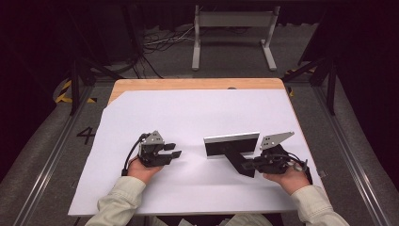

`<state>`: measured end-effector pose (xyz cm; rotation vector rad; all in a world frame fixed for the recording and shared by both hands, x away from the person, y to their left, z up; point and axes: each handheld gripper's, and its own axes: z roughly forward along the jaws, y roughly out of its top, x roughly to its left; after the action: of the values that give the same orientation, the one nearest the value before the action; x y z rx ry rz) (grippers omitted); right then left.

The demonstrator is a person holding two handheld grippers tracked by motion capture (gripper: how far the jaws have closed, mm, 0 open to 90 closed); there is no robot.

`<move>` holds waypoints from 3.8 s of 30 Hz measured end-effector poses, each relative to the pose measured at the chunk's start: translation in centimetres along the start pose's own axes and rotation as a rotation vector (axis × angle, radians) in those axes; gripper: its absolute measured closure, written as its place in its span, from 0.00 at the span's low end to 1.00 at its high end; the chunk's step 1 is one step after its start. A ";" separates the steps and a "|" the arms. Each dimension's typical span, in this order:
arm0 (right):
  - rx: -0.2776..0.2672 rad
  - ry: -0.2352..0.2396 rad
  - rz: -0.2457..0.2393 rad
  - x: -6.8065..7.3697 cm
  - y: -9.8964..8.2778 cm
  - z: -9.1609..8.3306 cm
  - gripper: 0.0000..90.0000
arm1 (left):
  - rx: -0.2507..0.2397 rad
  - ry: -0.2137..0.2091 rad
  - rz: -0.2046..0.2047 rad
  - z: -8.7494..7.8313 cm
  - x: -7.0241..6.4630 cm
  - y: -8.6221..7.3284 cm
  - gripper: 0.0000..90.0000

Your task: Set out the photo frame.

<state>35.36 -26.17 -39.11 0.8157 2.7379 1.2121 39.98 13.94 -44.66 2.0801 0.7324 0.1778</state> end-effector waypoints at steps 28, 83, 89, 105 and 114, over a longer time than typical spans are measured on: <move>0.068 -0.064 -0.135 -0.1 -1.5 0.7 0.91 | 0.002 -0.002 -0.001 0.0 0.0 0.0 0.63; -0.137 -0.280 0.007 -1.6 -4.9 -6.3 0.85 | 0.070 -0.038 0.022 4.1 -3.8 3.7 1.00; -0.141 -0.280 0.016 -1.7 -4.9 -6.3 0.84 | 0.088 -0.046 -0.013 5.7 -4.2 3.7 1.00; -0.130 -0.272 0.030 -1.8 -5.7 -6.1 0.83 | 0.127 -0.041 0.015 7.7 -4.9 4.2 1.00; -0.138 -0.272 0.047 -1.7 -6.1 -6.4 0.81 | 0.141 -0.075 0.044 8.2 -5.3 4.5 1.00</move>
<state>32.53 -34.68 -39.22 0.9548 2.4054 1.1830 40.76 3.22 -45.09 2.2255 0.6709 0.0742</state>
